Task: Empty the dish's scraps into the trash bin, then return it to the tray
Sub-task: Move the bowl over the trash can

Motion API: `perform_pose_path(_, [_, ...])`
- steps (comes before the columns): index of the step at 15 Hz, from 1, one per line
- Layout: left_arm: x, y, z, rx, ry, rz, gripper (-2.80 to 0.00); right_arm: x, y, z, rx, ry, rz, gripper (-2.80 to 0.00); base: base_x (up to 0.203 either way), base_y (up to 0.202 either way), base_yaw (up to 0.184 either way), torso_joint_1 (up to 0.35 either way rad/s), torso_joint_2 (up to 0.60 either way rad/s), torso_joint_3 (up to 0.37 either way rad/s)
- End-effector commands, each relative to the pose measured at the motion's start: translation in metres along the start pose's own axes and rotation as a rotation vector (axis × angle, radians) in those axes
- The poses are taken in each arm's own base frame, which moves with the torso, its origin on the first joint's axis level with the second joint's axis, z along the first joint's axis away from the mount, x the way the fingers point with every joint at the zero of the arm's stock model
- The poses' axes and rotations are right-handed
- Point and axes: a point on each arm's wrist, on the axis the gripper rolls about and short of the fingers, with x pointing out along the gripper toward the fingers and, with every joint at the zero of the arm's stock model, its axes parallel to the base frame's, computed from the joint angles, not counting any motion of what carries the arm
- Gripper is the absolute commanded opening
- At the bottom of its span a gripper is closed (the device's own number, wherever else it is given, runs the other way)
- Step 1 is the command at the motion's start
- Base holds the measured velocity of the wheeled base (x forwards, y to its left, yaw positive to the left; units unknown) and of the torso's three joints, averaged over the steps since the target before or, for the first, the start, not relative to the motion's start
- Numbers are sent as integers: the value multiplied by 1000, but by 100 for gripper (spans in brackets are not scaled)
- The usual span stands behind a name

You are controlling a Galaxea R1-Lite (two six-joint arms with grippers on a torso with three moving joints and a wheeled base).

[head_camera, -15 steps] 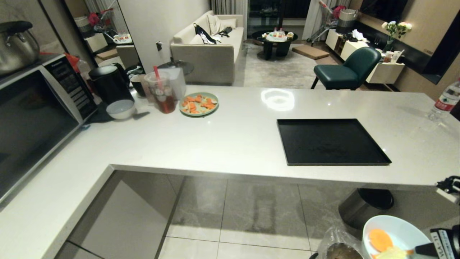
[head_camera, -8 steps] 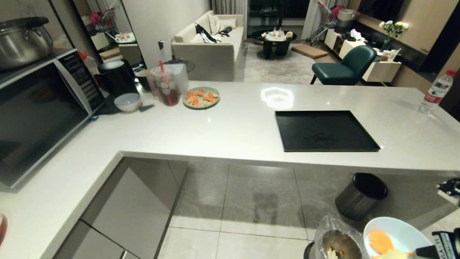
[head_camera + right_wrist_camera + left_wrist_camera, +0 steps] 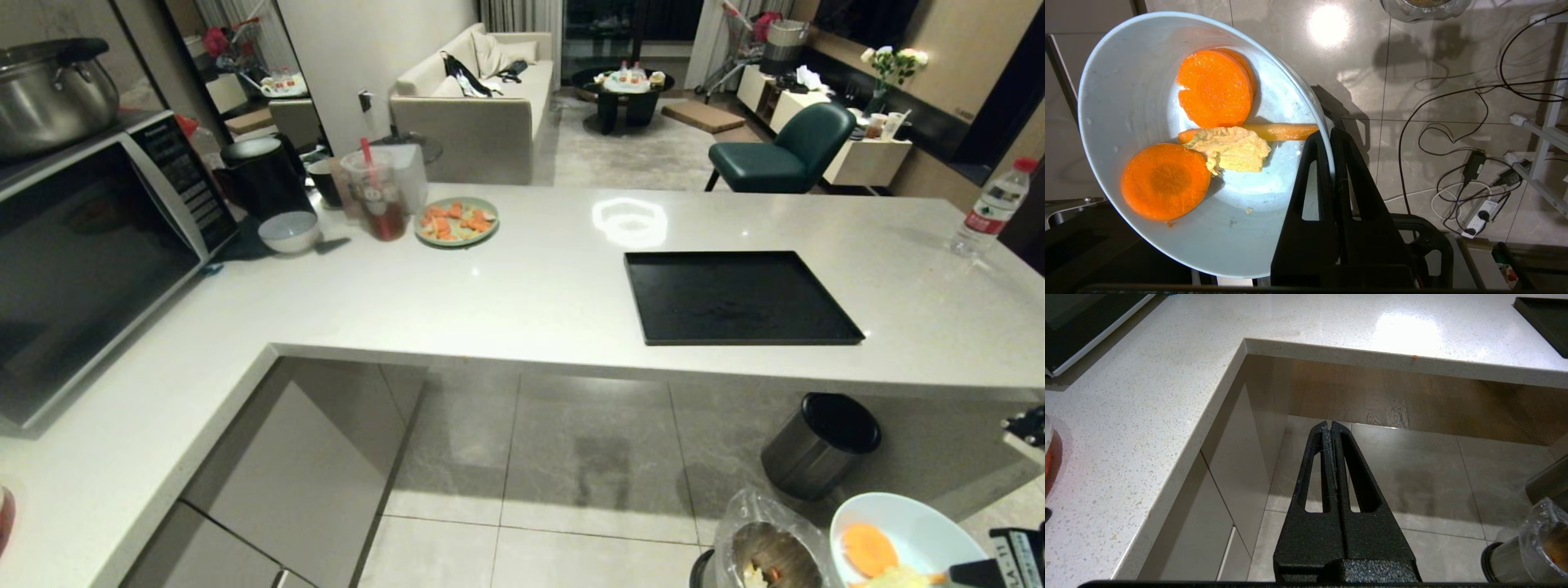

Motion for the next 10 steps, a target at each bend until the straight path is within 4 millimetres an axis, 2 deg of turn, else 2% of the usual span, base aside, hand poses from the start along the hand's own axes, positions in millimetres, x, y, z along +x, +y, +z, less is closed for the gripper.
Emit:
perform_pose_path(1, [0, 0, 0, -1, 0, 0, -280, -2, 0, -4, 0, -8, 3, -280, 0, 0, 0, 0, 0, 0])
perform_pose_path(5, [0, 0, 0, 0, 0, 0, -280, -7, -2, -16, 1, -29, 6, -280, 0, 0, 0, 0, 0, 0])
perform_pose_path(10, [0, 0, 0, -1, 0, 0, -280, -3, -4, -26, 9, -4, 3, -280, 0, 0, 0, 0, 0, 0])
